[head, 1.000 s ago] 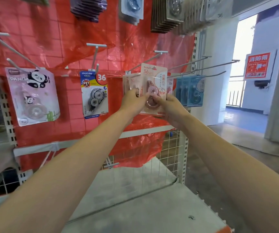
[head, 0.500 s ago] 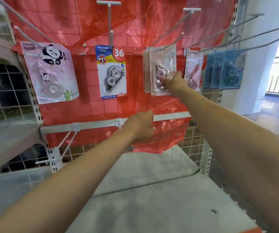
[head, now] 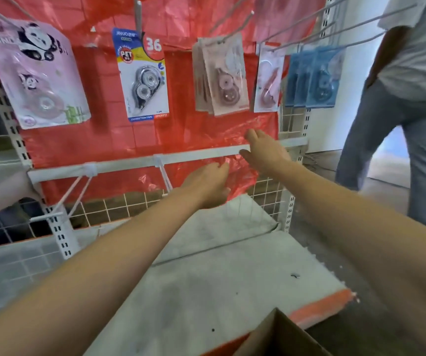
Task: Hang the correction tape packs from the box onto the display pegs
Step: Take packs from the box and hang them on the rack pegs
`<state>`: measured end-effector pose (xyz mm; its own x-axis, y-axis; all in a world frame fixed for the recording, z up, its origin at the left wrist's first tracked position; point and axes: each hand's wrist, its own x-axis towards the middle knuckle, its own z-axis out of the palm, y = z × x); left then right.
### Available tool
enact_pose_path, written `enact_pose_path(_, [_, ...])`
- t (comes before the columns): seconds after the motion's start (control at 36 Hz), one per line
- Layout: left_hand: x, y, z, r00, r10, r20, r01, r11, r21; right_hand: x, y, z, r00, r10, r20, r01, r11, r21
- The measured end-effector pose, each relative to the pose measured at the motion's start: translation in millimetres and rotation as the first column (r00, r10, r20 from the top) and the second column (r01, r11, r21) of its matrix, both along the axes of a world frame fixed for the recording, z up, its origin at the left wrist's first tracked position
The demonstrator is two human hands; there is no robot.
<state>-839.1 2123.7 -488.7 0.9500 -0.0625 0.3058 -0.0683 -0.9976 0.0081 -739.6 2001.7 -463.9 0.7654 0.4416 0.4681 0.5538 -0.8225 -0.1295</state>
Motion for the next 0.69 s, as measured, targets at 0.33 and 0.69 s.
enact_pose_path(0.33, [-19, -29, -91, 0.974, -0.190, -0.125, 0.170, 0.973, -0.157, -72, -59, -95, 0.978, -0.046, -0.202, 0.027, 0.995, -0.096])
enact_pose_path(0.69, [-72, -58, -260, 0.869, -0.217, -0.444, 0.101, 0.957, -0.271, -141, -96, -261, 0.829, -0.081, -0.554, -0.068, 0.967, -0.244])
